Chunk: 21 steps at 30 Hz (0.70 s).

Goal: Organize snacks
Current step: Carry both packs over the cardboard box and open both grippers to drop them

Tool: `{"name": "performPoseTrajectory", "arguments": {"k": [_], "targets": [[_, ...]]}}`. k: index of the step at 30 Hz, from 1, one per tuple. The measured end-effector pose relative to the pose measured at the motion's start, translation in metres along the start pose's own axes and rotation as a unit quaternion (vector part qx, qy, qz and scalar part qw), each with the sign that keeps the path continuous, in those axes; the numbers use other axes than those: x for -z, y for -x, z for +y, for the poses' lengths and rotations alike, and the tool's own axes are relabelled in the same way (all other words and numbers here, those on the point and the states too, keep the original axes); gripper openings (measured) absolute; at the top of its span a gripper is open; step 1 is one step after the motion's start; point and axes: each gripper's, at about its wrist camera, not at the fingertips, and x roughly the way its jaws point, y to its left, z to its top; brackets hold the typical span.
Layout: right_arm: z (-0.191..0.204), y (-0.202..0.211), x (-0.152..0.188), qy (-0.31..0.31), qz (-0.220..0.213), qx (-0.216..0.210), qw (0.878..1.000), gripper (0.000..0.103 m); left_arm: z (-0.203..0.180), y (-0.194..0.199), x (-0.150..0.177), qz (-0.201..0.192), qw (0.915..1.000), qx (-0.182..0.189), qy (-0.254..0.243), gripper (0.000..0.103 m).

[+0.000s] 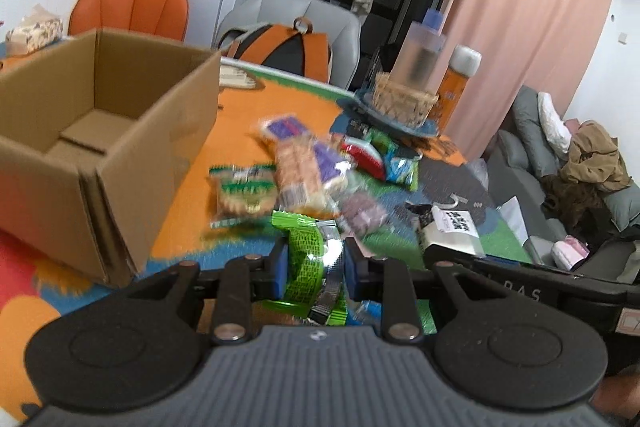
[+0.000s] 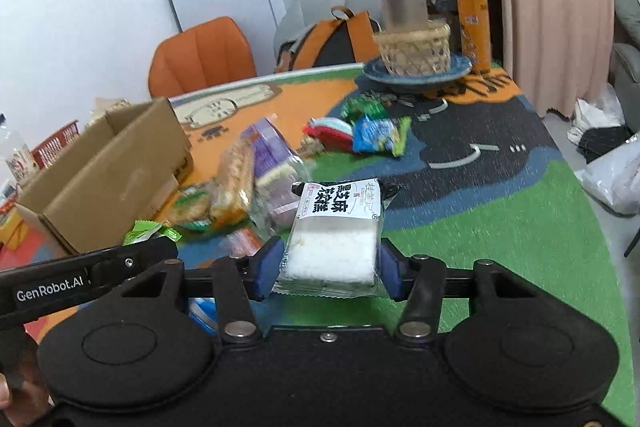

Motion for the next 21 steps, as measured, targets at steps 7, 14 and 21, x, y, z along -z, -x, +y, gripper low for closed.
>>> {"name": "performPoseTrajectory", "arguments": {"k": [7,14,21], "targets": [[0.023,0.009,-0.02,0.015,-0.026,-0.026,0.999,0.051,0.0,0.022,-0.027,-0.036,0.9993,-0.005,-0.006,0.027],[0.051,0.008,-0.036,0.028,-0.043,-0.057,0.997,0.051,0.019,0.044,-0.05,-0.071,0.9971,-0.027,-0.004,0.027],[0.082,0.008,-0.046,0.049,-0.053,-0.087,0.994,0.051,0.048,0.057,-0.065,-0.087,0.9947,-0.053,0.011,0.027]]}}
